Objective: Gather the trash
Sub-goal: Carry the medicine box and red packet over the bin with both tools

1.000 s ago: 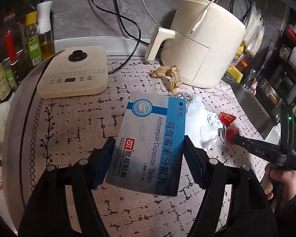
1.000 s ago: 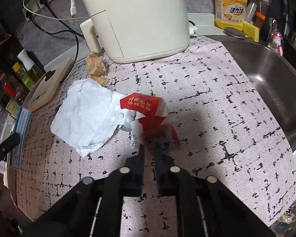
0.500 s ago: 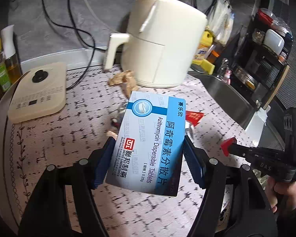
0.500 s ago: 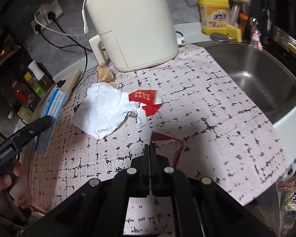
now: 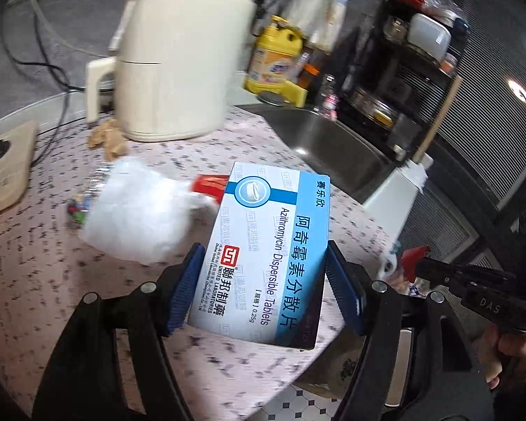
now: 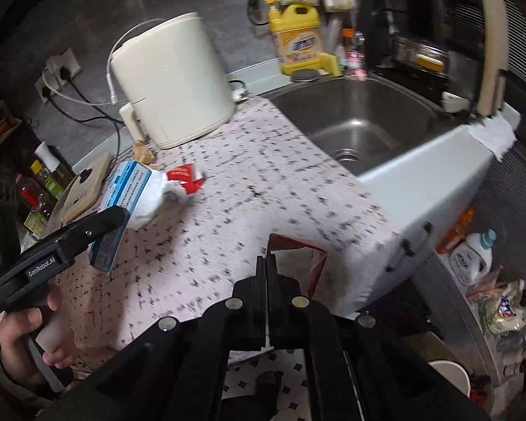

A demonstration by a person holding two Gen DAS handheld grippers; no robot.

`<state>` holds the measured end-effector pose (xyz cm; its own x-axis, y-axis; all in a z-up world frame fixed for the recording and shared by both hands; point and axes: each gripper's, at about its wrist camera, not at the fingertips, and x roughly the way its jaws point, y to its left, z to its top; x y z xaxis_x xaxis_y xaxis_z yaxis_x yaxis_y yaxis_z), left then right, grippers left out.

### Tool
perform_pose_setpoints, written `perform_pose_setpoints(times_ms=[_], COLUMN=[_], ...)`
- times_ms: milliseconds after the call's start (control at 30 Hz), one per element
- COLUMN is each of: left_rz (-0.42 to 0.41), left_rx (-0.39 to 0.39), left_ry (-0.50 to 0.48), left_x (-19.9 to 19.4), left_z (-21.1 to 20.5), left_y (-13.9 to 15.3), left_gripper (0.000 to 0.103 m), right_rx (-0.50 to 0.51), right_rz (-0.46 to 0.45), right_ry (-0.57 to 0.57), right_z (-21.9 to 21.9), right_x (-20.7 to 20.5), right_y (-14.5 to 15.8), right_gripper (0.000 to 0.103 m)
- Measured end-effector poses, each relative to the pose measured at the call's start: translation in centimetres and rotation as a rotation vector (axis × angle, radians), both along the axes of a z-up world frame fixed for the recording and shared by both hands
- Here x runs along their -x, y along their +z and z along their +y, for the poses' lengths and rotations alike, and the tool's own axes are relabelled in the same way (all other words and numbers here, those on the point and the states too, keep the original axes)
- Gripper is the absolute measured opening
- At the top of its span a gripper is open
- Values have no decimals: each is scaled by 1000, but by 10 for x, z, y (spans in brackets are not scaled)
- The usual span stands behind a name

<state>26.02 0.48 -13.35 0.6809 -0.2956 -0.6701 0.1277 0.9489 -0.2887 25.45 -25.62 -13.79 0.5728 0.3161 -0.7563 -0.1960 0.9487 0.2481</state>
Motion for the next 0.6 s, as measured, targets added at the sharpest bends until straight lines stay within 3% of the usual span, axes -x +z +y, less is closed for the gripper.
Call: perform_pose_setpoints(times_ms=[400,600], left_rz=[19,48], left_rx=[9,12], left_ry=[-262,-360], left_x=[12,27], left_z=[-140,-195], left_y=[-4,-14], left_gripper=[69,69], right_rx=[23,29], right_rz=[55,94], right_ry=[-256,-336], right_z=[-131,-175], right_x=[79,118], right_y=[-12,-25], right_gripper=[1,1])
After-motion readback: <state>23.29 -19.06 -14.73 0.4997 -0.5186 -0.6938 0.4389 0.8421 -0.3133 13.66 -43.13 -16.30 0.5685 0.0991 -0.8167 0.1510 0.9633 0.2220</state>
